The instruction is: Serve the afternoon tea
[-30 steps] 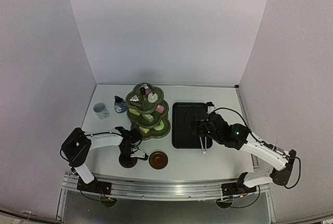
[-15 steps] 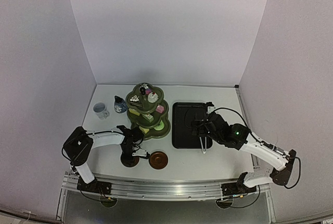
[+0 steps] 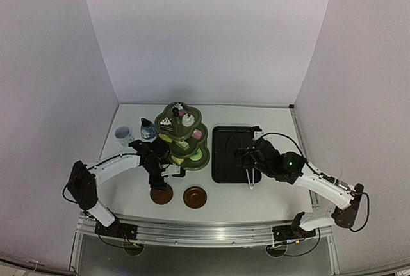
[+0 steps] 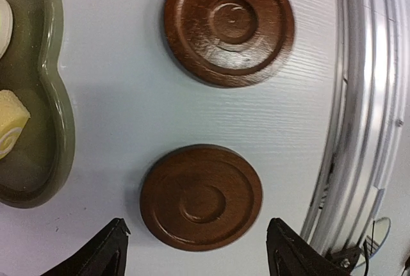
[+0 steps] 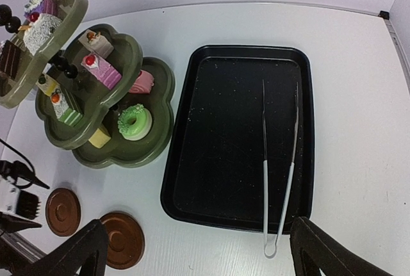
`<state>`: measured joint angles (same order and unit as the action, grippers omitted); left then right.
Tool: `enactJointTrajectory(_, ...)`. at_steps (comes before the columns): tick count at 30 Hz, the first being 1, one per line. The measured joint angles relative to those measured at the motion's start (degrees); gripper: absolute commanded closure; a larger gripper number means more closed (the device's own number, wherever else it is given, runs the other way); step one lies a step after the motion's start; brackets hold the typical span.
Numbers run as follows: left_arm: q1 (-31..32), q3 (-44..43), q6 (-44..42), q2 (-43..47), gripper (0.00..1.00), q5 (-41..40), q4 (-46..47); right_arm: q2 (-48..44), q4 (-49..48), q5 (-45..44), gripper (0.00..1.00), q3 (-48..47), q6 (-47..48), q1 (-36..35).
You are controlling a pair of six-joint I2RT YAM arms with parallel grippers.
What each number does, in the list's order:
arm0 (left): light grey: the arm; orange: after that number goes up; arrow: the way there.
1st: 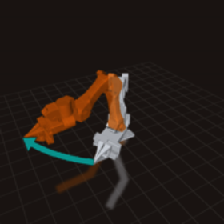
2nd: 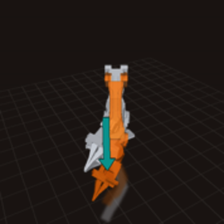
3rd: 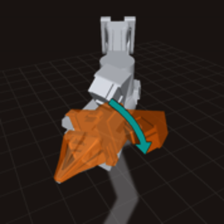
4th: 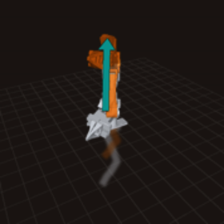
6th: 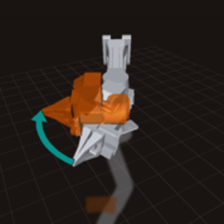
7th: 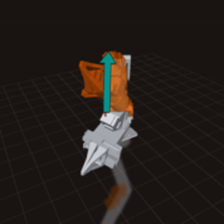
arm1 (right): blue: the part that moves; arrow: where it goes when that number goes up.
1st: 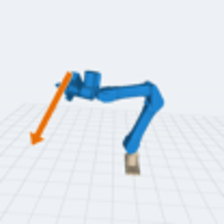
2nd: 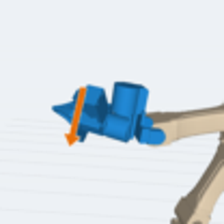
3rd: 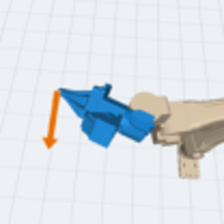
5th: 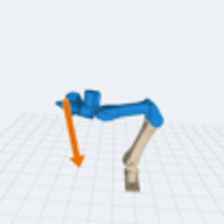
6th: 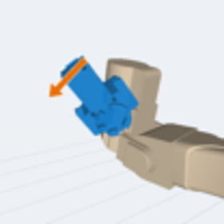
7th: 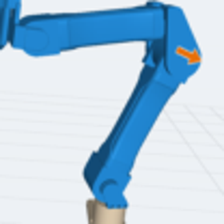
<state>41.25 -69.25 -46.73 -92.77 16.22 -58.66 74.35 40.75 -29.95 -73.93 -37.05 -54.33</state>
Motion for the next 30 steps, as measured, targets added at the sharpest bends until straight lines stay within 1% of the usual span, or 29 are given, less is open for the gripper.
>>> enactJointTrajectory(3,-1.4,0.24,-2.81,5.37,0.23,1.78,-6.15,0.65,0.03,0.0,0.03,-0.33,0.6,0.0)
enactJointTrajectory(6,-6.45,-0.8,-5.03,9.36,0.23,3.11,-11.95,0.83,0.03,-0.04,0.03,-0.81,1.07,0.0)
enactJointTrajectory(8,-10.6,-3.68,-6.17,10.25,0.23,3.5,-14.82,0.83,0.0,-0.04,0.03,-1.14,1.29,0.0)
enactJointTrajectory(11,-16.11,-9.28,-7.37,10.03,0.22,3.89,-16.53,0.83,-0.02,-0.14,0.02,-1.47,1.75,0.0)
enactJointTrajectory(15,-25.84,-18.51,-7.53,7.82,0.25,5.11,-17.61,0.83,0.0,-0.3,0.02,-1.64,2.59,0.0)
enactJointTrajectory(17,-30.74,-23.63,-6.59,4.72,0.24,5.71,-18.1,0.83,0.04,-0.37,0.02,-1.88,2.84,0.0)
enactJointTrajectory(20,-34.96,-31.96,-2.05,-2.38,0.25,4.88,-16.38,0.85,0.0,-0.69,0.02,-2.37,3.14,0.0)
enactJointTrajectory(23,-36.08,-41.31,5.78,-12.09,0.26,0.59,-11.98,0.93,-0.01,-0.97,0.02,-2.58,3.18,0.0)
enactJointTrajectory(27,-36.0,-56.5,17.48,-27.07,0.28,-4.7,-6.34,1.44,0.01,-0.93,0.02,-2.58,3.13,0.0)
enactJointTrajectory(30,-35.99,-63.8,26.69,-35.18,0.3,-8.54,-2.5,1.81,0.04,-0.87,0.02,-2.58,2.9,0.0)
